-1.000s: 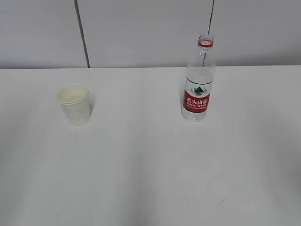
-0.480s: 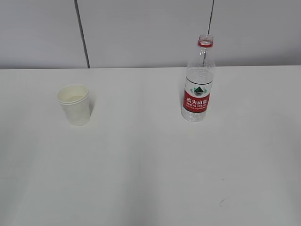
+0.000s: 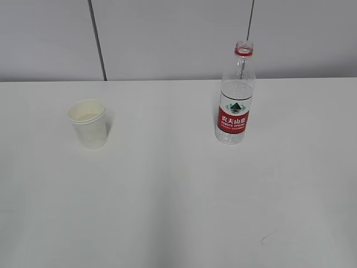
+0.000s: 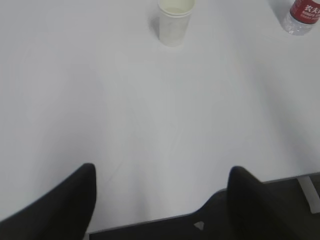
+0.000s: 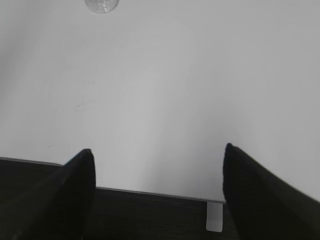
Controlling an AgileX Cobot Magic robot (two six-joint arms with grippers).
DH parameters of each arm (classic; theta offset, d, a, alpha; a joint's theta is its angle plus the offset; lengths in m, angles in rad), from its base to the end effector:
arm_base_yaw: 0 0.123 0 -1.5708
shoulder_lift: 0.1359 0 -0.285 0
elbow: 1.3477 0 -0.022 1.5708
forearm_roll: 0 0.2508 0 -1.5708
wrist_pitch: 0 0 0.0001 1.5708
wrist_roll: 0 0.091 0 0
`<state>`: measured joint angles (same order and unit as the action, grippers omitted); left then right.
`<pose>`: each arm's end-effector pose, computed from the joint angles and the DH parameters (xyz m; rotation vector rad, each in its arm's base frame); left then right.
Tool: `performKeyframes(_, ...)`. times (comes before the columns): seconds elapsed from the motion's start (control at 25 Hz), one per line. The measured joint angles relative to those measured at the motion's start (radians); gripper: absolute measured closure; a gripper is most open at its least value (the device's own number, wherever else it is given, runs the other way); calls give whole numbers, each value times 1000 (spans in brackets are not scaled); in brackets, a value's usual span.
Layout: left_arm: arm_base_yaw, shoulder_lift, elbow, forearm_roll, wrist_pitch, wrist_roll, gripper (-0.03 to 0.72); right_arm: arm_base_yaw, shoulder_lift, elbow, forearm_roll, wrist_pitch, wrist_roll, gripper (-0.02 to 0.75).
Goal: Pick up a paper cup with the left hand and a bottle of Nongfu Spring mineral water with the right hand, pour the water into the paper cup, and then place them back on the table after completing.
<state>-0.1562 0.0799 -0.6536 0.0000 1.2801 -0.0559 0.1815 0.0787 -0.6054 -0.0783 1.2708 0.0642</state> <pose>-0.0196 0.0031 0.3024 0.1099 2.1898 -0.1196 -0.0128 -0.0093 0.2907 -0.1153 2.2220 0.0388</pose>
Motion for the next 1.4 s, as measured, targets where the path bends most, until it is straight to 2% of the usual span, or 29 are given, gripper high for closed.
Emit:
performKeyframes(0.2,0,-87,16,0,-25,10,189,0,-63,60,15,-2,-3,150)
performKeyframes(0.6,0,-92,97,0,-101,27,196,0,-97,74,25,-14,-5,151)
performKeyframes(0.76,0,-92,129,0,-161,30,197,0,-97,92,25,-80,-5,151)
performKeyframes(1.2,0,-92,132,0,-171,33,200,1,-97,113,39,-112,-9,150)
performKeyframes(1.4,44,-92,132,7,-172,33,200,-64,-97,113,39,-112,-10,151)
